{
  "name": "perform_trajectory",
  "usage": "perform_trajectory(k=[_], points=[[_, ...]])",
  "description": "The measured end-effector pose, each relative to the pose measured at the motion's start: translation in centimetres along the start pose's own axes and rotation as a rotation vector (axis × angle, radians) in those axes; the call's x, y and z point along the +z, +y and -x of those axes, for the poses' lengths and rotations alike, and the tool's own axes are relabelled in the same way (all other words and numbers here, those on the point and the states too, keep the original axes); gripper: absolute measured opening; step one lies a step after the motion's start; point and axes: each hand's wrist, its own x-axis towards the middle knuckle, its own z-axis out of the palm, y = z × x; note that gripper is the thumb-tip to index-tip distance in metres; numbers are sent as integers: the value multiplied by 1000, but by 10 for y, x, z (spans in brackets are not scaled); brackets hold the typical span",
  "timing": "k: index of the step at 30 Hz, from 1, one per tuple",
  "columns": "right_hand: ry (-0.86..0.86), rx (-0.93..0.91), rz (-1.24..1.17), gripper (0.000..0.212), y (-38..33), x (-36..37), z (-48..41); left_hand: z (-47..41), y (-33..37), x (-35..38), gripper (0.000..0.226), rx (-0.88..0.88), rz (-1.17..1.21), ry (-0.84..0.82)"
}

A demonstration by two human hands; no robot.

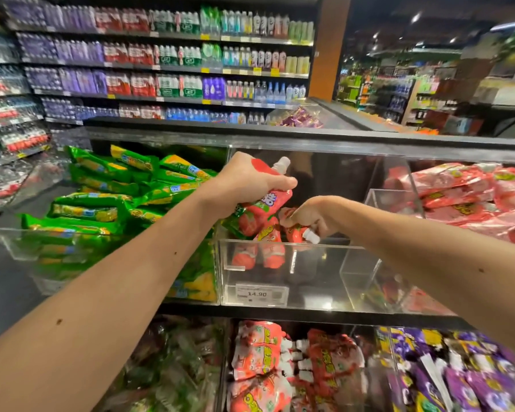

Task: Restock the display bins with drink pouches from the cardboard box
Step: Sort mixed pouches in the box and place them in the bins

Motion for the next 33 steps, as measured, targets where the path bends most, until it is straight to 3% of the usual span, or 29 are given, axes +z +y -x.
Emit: perform_trajectory(k=[2,6,8,11,13,18,23,29,33], points=[[15,4,-11,24,7,-13,11,-2,-1,1,48,3,-21,4],[-74,-52,-100,24,9,-36,48,6,11,11,17,120,-36,-84],[-137,-58,-83,26,5,-42,66,7,15,16,41,238,-207,-109],[-142,-115,39,31,-3,-49,79,6,17,18,87,290,-448,-302],[-143,-162,72,34,-5,-55,88,6,15,19,100,327,-484,-334],[-154,-259,-128,56,-2,-65,102,11,18,22,60,398,-526,-21],[-161,-110,-605,102,4,-74,92,11,18,8,41,231,-393,142],[-89,-134,-600,71,6,-54,77,12,12,7,37,79,-29,284],[-141,-150,-418,64,7,-46,56,17,8,8,36,213,-122,401]])
